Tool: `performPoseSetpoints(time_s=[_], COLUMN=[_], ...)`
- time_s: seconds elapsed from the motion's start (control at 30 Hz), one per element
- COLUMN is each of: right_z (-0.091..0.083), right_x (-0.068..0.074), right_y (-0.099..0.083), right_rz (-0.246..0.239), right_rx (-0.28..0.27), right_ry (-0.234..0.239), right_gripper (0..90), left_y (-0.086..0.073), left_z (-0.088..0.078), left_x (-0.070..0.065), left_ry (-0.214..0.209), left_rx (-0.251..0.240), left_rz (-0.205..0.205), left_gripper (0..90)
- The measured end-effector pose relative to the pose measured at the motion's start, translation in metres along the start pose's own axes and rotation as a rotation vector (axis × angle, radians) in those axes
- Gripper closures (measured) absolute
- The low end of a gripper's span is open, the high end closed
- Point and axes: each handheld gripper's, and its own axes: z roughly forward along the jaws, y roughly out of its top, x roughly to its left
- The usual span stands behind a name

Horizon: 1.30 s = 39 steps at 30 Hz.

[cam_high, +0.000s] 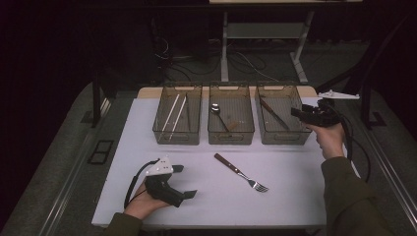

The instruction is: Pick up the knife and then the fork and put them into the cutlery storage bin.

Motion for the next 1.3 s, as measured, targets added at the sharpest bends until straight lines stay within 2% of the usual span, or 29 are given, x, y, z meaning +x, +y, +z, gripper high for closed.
performPoseSetpoints(time_s=[0.2,0.33,0.7,0.83,1.07,1.3], right_z=[-0.009,-0.015,-0.026,-0.029,-0.027,-0.016], right_x=[0.016,0.026,0.051,0.059,0.075,0.091], right_y=[0.001,-0.001,-0.021,-0.026,-0.034,-0.039], right_rz=[-0.046,-0.056,-0.098,-0.097,-0.132,-0.159], right_rx=[0.007,0.011,0.015,0.028,0.072,0.124], right_ry=[0.056,0.099,0.163,0.206,0.246,0.289], right_gripper=[37.5,36.1,35.1,34.8,33.5,32.8], left_y=[0.0,0.0,0.0,0.0,0.0,0.0], left_z=[0.0,0.0,0.0,0.0,0.0,-0.001], left_x=[0.0,0.0,-0.001,-0.001,-0.002,-0.001], left_ry=[0.001,0.004,0.004,0.006,0.008,0.009], left_rx=[0.0,-0.002,-0.001,0.0,0.003,0.004], left_rz=[-0.001,-0.003,0.0,0.004,0.012,0.015], left_gripper=[0.0,0.0,0.0,0.0,0.0,0.0])
